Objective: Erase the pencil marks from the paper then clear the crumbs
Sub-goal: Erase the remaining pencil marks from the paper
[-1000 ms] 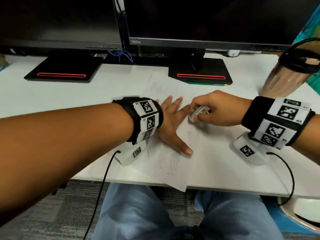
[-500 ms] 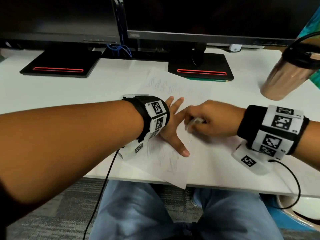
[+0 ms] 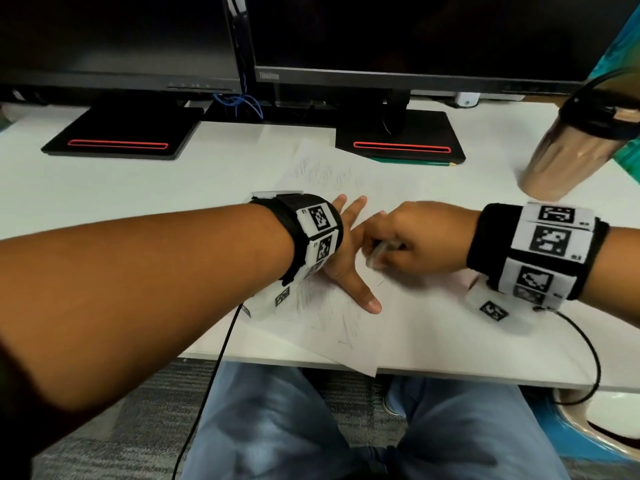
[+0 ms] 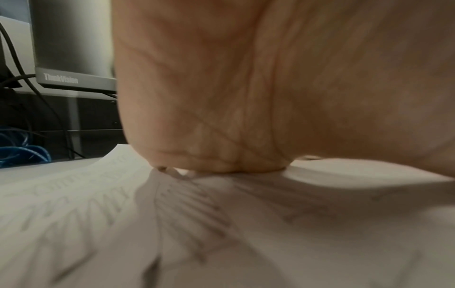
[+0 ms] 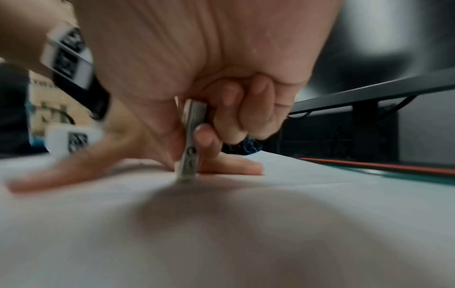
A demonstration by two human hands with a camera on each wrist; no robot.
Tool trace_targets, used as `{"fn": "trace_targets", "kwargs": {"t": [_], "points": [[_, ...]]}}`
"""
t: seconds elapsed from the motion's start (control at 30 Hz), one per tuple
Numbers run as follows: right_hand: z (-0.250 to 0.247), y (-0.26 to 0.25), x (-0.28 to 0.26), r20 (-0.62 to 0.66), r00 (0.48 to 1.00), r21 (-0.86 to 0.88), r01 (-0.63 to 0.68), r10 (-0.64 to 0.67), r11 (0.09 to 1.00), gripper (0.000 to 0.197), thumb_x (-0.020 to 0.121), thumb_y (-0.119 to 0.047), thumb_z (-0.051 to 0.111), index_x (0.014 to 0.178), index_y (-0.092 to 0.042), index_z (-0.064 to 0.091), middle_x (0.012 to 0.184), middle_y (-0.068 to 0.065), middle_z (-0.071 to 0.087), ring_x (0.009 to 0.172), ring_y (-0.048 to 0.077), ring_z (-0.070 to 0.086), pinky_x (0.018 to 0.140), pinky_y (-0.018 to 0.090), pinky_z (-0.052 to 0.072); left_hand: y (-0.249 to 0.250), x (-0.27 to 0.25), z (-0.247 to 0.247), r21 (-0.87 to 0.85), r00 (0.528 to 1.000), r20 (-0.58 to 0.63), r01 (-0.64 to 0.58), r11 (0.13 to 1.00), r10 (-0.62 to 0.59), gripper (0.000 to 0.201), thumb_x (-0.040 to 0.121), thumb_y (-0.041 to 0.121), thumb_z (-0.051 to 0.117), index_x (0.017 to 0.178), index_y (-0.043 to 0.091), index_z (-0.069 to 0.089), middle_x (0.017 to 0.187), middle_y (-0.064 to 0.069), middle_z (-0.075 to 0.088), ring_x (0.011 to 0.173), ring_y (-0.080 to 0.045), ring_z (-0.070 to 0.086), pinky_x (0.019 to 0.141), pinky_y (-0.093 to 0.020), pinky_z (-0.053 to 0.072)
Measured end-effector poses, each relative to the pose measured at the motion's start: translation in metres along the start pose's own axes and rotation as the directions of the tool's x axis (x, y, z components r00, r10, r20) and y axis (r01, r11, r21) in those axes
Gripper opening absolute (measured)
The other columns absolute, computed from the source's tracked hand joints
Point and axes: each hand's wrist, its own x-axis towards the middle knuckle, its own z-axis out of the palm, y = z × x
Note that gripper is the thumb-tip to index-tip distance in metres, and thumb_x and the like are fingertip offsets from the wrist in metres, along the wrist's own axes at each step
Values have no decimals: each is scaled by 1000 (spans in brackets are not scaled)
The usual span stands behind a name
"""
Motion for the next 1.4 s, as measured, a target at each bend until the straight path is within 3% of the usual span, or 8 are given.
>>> {"fn": "trace_targets", "kwargs": {"t": [0.17,0.33,0.43,0.67,0.8,0.93,1.07,1.4], "points": [[-7,3,1,1,999,-48,-46,46,998,18,89,-35,55,104,-33,64,89,-15,68,79,11,63,77,36,55,1,0,1,-12,1000,-11,-4,1000,4,145,51,94,60,150,35,-29,155,-5,-42,145,-35,-33,119,-63,-3],[-5,-9,-1,68,997,32,35,-37,999,10,88,-25,60,98,-26,64,74,-22,60,67,-6,56,68,20,47,0,-1,1,-12,1000,-5,-5,1000,5,143,49,95,57,149,37,-28,154,-5,-43,144,-34,-34,119,-63,-3],[-8,-1,-1,13,999,-21,-29,29,999,16,88,-29,56,102,-31,65,81,-17,66,70,2,58,74,31,53,0,1,1,-13,1000,-10,-6,1000,6,145,49,95,58,148,36,-31,155,-5,-42,145,-34,-32,119,-63,-1],[-8,-2,-3,41,999,9,-22,22,1000,12,88,-29,59,99,-30,64,79,-20,64,72,1,58,73,29,51,0,2,2,-16,1000,-16,-7,1000,7,147,47,96,57,147,36,-32,155,-5,-41,145,-34,-32,118,-63,-2],[-1,-10,-5,53,997,50,58,-61,997,6,87,-21,63,92,-20,66,67,-33,56,66,-10,55,61,9,40,-2,3,3,-14,999,-30,-17,1000,17,144,47,97,56,151,38,-24,156,-6,-40,145,-36,-31,119,-63,-3],[-7,-1,-5,9,999,46,-45,45,998,11,87,-27,60,97,-28,66,81,-17,66,75,6,61,77,32,53,-2,5,3,-23,999,-32,-3,1000,2,149,43,98,55,147,37,-32,156,-5,-40,146,-35,-30,118,-63,-3],[-3,-13,-5,48,998,75,30,-33,997,8,87,-20,61,93,-22,66,72,-21,59,67,-3,57,67,21,48,-2,3,2,-13,1000,-20,-10,1000,10,143,46,98,54,151,38,-23,156,-7,-40,145,-37,-30,118,-63,-4],[-5,-4,-16,-7,992,59,-126,127,990,6,88,-30,62,93,-30,65,83,-20,65,79,5,61,78,28,51,-1,3,3,-40,999,-39,-20,999,19,150,45,97,58,147,36,-33,157,-4,-39,147,-34,-29,119,-62,-4]]}}
